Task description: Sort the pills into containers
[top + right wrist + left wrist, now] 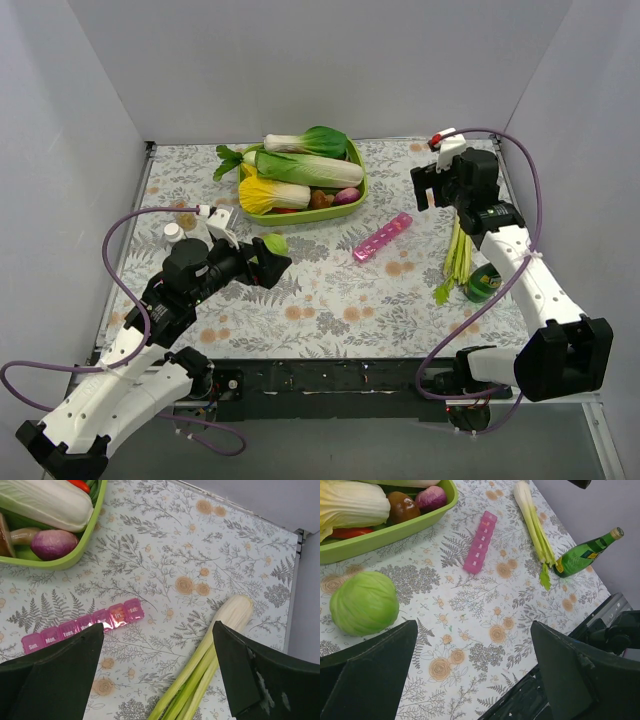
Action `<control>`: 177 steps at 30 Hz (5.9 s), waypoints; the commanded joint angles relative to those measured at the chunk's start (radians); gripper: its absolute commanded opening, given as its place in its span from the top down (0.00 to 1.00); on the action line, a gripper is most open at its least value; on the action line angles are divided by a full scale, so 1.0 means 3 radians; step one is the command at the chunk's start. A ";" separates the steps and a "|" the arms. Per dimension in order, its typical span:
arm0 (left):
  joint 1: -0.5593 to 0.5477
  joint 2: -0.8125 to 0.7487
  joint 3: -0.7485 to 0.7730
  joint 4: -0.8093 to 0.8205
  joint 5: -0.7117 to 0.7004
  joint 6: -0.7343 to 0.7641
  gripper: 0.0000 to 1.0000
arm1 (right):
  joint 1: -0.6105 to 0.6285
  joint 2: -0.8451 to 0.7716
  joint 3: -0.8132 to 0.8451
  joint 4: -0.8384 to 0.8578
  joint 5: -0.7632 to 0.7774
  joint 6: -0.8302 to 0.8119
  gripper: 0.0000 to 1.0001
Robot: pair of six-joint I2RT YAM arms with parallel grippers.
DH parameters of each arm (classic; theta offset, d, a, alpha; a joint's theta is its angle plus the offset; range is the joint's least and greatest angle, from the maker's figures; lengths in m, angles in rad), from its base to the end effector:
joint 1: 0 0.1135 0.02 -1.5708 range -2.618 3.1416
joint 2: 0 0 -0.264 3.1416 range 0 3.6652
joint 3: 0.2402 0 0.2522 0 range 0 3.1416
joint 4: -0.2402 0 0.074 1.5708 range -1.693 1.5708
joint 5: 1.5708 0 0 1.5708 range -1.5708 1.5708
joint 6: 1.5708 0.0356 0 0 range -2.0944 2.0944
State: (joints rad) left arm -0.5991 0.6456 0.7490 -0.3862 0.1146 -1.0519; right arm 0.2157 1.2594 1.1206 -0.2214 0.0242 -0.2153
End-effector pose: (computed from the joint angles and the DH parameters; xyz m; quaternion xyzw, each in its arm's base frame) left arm 0.1229 -0.0889 0.3268 -0.1457 0.7857 -0.4716 0.3729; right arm 0.2860 0.0618 0.3517 -0.1691 0.8047 -0.0098 0.5690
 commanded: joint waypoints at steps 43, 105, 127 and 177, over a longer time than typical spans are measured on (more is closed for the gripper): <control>-0.0002 0.0174 -0.0109 0.0035 0.0175 0.0091 0.02 | 0.0222 0.2444 0.1045 -0.1645 -0.1395 -0.4728 0.14; -0.0544 0.1498 -0.1045 0.1205 0.1147 0.3194 0.12 | 0.1607 0.0531 -0.1301 -0.0101 -0.2464 -0.3240 0.18; -0.0810 0.2220 -0.0891 0.1236 0.0978 0.3072 0.54 | 0.1909 0.0941 -0.1266 0.0212 -0.1952 -0.2882 0.37; -0.0810 0.2312 -0.0876 0.1247 0.0876 0.3021 1.00 | 0.1209 0.1600 -0.0156 -0.0413 -0.2643 -0.1436 0.48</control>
State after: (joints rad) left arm -0.8337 1.3228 0.4721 0.0055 0.3767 -0.1627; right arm 0.5858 1.7477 1.0321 -0.4019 -0.8219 -0.7128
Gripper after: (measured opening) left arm 0.444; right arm 0.557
